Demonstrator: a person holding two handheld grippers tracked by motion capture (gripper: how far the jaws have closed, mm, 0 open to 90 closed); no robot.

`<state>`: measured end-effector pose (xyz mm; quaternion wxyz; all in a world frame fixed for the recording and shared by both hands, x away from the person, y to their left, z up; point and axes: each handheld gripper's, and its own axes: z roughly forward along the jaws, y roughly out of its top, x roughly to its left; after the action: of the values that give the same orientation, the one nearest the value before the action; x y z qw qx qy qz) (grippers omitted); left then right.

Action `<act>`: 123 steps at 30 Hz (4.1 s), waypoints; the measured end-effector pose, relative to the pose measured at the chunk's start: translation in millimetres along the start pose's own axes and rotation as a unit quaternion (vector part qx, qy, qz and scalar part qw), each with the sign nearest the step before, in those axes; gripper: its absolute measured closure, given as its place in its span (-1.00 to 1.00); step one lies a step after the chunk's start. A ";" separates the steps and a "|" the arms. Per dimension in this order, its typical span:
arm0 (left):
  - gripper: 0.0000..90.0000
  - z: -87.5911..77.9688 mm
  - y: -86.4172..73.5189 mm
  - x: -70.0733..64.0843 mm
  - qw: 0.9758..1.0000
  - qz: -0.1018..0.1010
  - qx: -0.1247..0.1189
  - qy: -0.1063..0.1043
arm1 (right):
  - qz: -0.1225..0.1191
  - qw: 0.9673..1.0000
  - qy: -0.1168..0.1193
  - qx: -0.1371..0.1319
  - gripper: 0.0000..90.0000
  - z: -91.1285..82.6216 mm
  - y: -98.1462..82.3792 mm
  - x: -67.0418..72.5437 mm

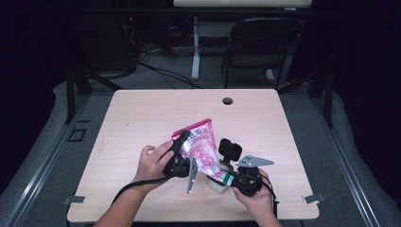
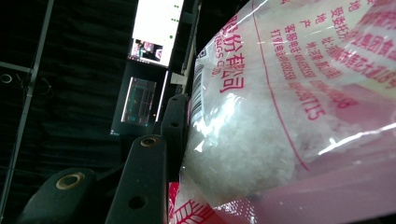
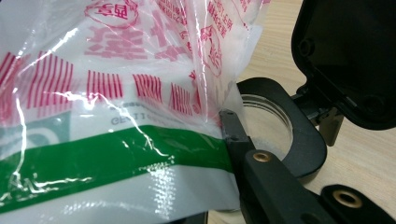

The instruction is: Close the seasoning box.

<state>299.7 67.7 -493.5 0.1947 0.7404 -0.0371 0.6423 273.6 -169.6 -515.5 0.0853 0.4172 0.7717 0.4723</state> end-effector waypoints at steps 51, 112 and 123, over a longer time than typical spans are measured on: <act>0.47 -2.2 2.0 1.3 1.000 0.002 -0.004 0.005 | 0.000 1.000 0.001 0.006 1.00 1.4 -0.9 0.4; 0.47 -4.2 3.6 2.8 1.000 0.004 -0.008 0.012 | 0.002 1.000 0.007 0.002 1.00 3.6 -1.9 0.6; 0.47 -4.2 3.9 3.1 1.000 0.007 -0.012 0.015 | 0.000 1.000 0.007 0.004 1.00 3.7 -1.9 0.4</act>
<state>295.1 66.2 -489.1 0.1998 0.7276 -0.0473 0.6545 274.3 -167.3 -518.9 0.0782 0.4147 0.7739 0.4723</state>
